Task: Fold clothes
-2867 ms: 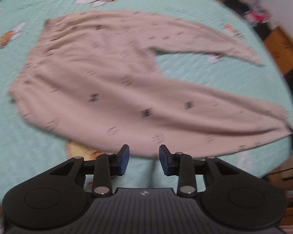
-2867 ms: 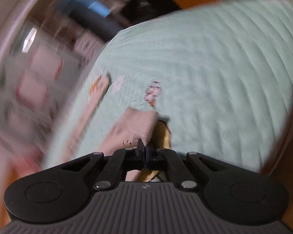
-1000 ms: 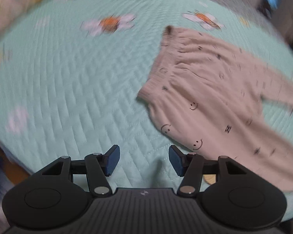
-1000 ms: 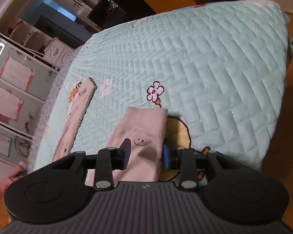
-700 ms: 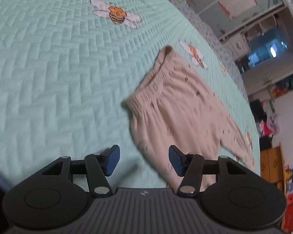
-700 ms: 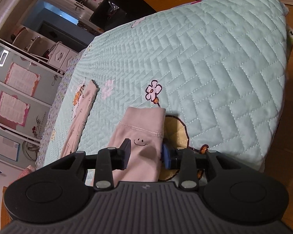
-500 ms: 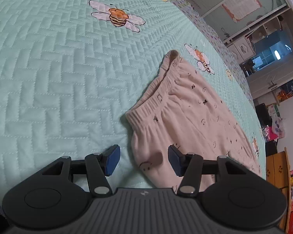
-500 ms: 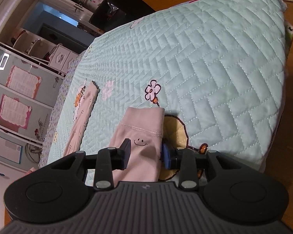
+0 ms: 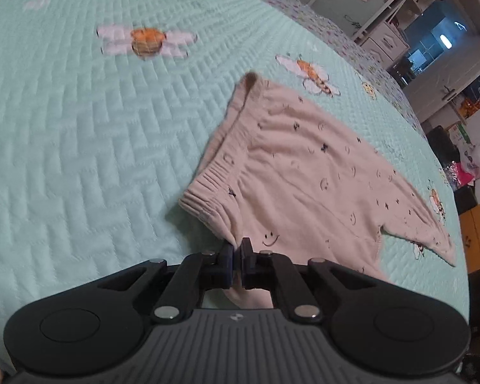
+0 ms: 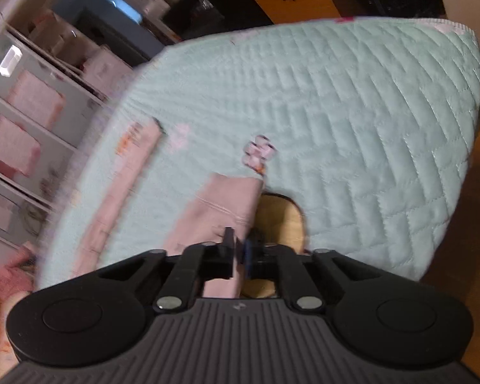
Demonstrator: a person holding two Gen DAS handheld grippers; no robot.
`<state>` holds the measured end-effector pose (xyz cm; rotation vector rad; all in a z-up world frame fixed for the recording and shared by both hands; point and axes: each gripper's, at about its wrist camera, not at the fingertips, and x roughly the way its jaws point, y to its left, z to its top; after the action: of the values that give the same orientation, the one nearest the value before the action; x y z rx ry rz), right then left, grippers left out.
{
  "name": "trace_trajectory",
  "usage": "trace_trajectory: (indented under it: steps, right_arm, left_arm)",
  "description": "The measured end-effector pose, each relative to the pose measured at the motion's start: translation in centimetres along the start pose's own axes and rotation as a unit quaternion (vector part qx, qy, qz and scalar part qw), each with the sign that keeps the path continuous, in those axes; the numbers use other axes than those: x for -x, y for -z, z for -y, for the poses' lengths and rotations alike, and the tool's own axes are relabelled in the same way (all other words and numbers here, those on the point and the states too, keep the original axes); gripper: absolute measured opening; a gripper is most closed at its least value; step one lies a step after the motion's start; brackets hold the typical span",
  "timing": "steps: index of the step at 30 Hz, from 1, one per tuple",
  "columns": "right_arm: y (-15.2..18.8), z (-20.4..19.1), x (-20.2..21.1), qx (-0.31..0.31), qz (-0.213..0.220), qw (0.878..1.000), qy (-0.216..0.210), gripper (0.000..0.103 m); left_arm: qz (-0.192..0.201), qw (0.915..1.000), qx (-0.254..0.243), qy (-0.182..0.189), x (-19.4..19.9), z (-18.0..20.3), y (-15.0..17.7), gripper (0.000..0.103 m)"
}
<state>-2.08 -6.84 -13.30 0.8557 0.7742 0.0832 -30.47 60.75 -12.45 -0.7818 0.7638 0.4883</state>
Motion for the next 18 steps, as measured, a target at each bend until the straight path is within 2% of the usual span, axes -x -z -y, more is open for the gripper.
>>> trace_trajectory:
  steps: [2,5,7,9,11,12,14,16,18]
  right_arm:
    - [-0.1,0.8,1.0,-0.032,0.000,0.999,-0.018,0.002]
    - [0.6,2.7,0.9,-0.052,-0.028,0.998,-0.008,0.003]
    - [1.3,3.7,0.6,-0.044,-0.043,0.998,-0.010,0.003]
    - [1.6,4.8,1.0,-0.061,-0.041,0.997,-0.031,0.006]
    - [1.3,5.5,1.7,-0.071,-0.029,0.996,-0.041,0.022]
    - [1.0,5.6,2.1,-0.067,-0.022,0.997,-0.042,0.027]
    - [0.3,5.9,2.7,-0.059,-0.007,0.997,-0.046,0.041]
    - [-0.3,6.2,3.3,-0.052,0.008,0.997,-0.049,0.050]
    - [-1.1,5.8,2.7,-0.034,0.003,0.998,-0.050,0.053]
  left_arm:
    - [-0.009,0.9999,-0.008,-0.005,-0.2,0.0,-0.3,0.003]
    - [-0.034,0.9990,-0.014,-0.025,-1.8,0.1,-0.3,0.003]
    - [-0.040,0.9988,0.001,-0.027,-2.5,-0.3,-0.2,0.004]
    - [-0.034,0.9990,0.019,-0.021,-2.4,-0.6,0.0,0.005]
    - [-0.035,0.9984,0.038,-0.024,-1.9,-0.7,0.2,0.008]
    - [-0.035,0.9981,0.044,-0.028,-1.5,-0.7,0.5,0.012]
    - [-0.027,0.9982,0.034,-0.042,-0.3,0.2,1.2,0.020]
    - [-0.018,0.9982,0.012,-0.056,0.9,1.3,2.1,0.024]
    - [-0.014,0.9984,-0.013,-0.053,1.8,2.9,3.0,0.024]
